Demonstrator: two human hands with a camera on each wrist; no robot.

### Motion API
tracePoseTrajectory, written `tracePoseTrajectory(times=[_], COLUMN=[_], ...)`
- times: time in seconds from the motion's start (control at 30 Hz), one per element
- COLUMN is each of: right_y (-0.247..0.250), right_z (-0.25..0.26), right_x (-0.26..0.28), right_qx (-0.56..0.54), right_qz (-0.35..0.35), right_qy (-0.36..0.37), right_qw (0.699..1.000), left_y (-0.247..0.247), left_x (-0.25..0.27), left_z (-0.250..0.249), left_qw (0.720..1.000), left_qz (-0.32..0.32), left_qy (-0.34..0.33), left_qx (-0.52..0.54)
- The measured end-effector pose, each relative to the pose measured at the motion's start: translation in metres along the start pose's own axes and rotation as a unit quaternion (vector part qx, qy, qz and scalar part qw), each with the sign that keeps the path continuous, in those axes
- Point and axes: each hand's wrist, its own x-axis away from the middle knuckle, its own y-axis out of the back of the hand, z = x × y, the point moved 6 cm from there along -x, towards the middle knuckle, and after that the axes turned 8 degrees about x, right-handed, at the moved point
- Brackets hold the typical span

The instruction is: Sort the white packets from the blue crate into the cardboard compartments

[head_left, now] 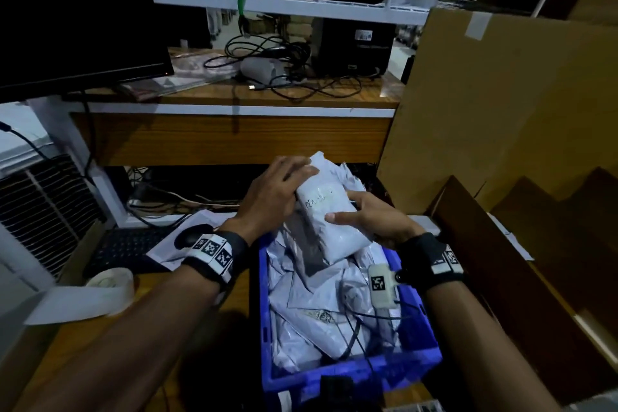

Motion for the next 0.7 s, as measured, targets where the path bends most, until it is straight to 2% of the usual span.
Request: tracePoseTrajectory(times=[0.07, 0.1, 0.13, 0.2, 0.23, 0.27, 0.37, 0.5, 0.7], right_y=[0.004, 0.007, 0.010, 0.011, 0.010, 0.009, 0.004, 0.004, 0.010], right_z=[-0.002, -0.002, -0.003, -0.004, -0.004, -0.003, -0.004, -0.014, -0.026], right_x=[0.001, 0.003, 0.004, 0.007, 0.008, 0.010, 0.013, 0.017, 0.015], right_qx=[0.004, 0.003, 0.003, -0.002, -0.002, 0.000, -0.014, -0.027, -0.029], right_qz=[-0.026, -0.038, -0.044, -0.045, -0.043, -0.041, -0.027, -0.022, -0.028], right_qy=[0.013, 0.022, 0.029, 0.039, 0.045, 0.049, 0.065, 0.072, 0.049], right_qw=[1.000, 0.999, 0.999, 0.998, 0.998, 0.998, 0.997, 0.997, 0.998], left_y=[-0.001, -0.005, -0.010, -0.023, -0.028, -0.029, -0.026, -0.030, -0.043], left_x=[-0.003, -0.002, 0.000, 0.002, 0.001, -0.002, -0.017, -0.028, -0.029], left_z=[0.015, 0.026, 0.034, 0.034, 0.027, 0.016, -0.002, 0.004, 0.003], left_qw=[0.987, 0.960, 0.914, 0.791, 0.745, 0.726, 0.741, 0.752, 0.740], left_qz=[-0.042, -0.056, -0.063, -0.040, -0.019, -0.002, -0.012, -0.023, 0.032], left_qy=[0.118, 0.198, 0.267, 0.366, 0.380, 0.376, 0.340, 0.343, 0.348], left_qx=[0.103, 0.192, 0.298, 0.489, 0.548, 0.576, 0.579, 0.562, 0.574])
